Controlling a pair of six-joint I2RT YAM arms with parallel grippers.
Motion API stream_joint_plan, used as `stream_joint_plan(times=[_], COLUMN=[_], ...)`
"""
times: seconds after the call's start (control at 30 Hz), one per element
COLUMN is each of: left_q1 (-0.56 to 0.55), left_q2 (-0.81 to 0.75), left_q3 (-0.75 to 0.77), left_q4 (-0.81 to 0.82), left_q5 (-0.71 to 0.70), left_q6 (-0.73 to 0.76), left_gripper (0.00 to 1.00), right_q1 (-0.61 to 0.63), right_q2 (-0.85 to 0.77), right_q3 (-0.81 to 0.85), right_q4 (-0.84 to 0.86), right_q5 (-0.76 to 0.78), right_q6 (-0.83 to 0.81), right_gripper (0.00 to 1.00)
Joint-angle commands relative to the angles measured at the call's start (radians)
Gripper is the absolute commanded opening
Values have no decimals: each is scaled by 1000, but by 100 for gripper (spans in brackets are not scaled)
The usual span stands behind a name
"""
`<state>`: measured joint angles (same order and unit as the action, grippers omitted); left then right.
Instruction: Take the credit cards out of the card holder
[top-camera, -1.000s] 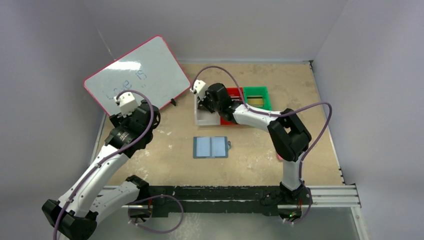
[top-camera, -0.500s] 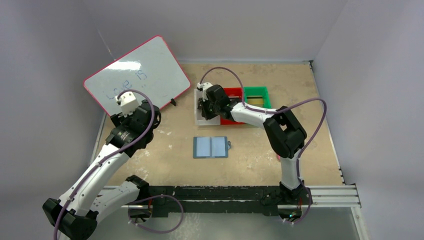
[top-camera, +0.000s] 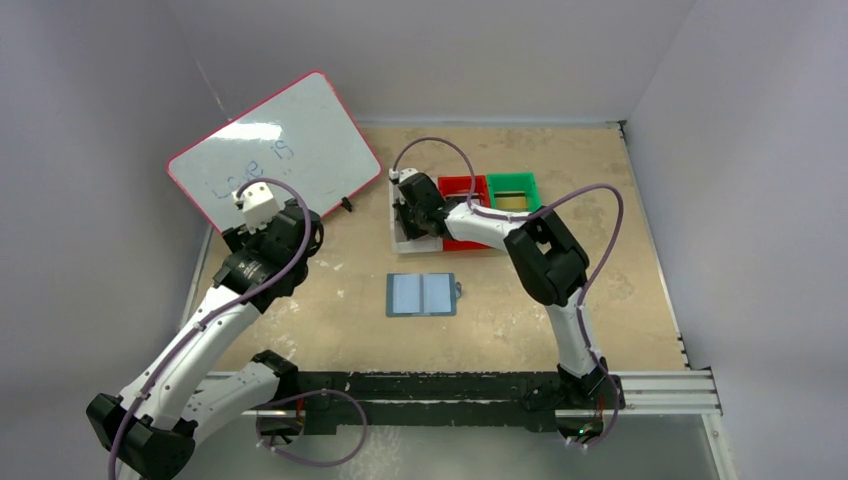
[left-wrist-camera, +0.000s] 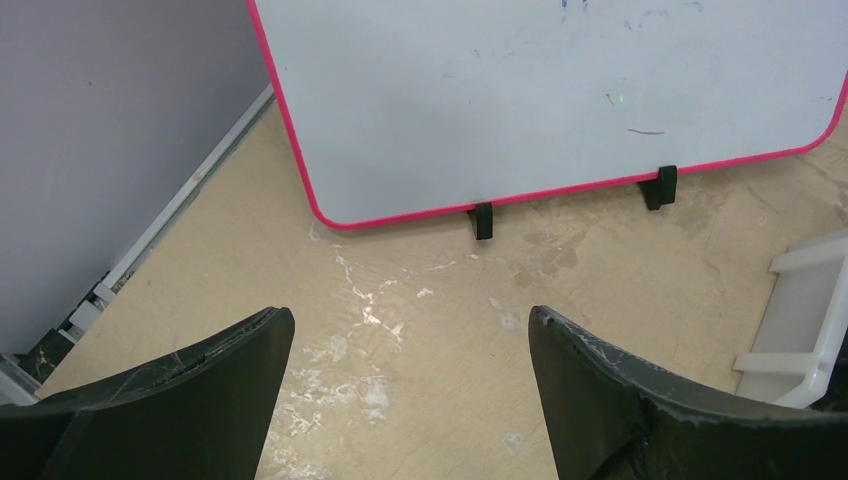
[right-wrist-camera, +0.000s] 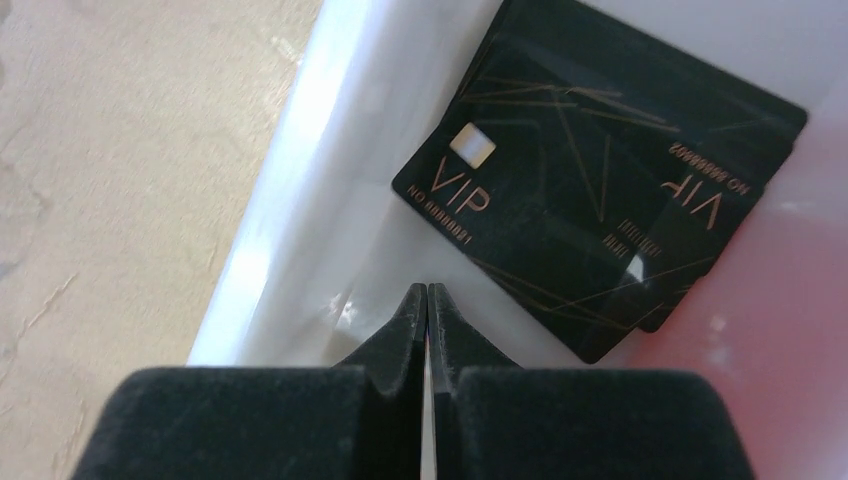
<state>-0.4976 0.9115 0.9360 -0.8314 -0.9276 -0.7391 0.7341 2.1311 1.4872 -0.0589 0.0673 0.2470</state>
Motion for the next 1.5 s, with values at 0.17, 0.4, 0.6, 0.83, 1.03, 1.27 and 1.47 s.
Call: stream_joint_plan(times=[0.17, 0.4, 0.6, 0.83, 1.03, 1.27, 1.47], left_q1=[4, 5, 5, 5, 5, 5, 5], left_q2=[3, 7, 10, 11, 9, 11, 9], left_q3=[2, 2, 3, 2, 2, 3, 4], left_q4=[24, 24, 22, 23, 23, 20, 19], left_q5=[-11, -11, -10, -10, -11, -12, -16], left_q6=[15, 15, 17, 18, 17, 15, 13], left_gripper=[88, 88, 88, 88, 88, 88, 87], right_q1=[2, 2, 2, 2, 2, 9, 30], right_q2=[33, 40, 55, 46, 14, -173, -336], right_q3=[44, 43, 56, 57, 62, -31, -178], right_q4=[-32, -6, -7, -19, -6, 40, 79], right_q5=[197, 290, 351, 386, 354, 261, 251], right_q6=[21, 34, 31, 33, 26, 32, 90], right_gripper=[0, 0, 1, 3, 10, 19, 32])
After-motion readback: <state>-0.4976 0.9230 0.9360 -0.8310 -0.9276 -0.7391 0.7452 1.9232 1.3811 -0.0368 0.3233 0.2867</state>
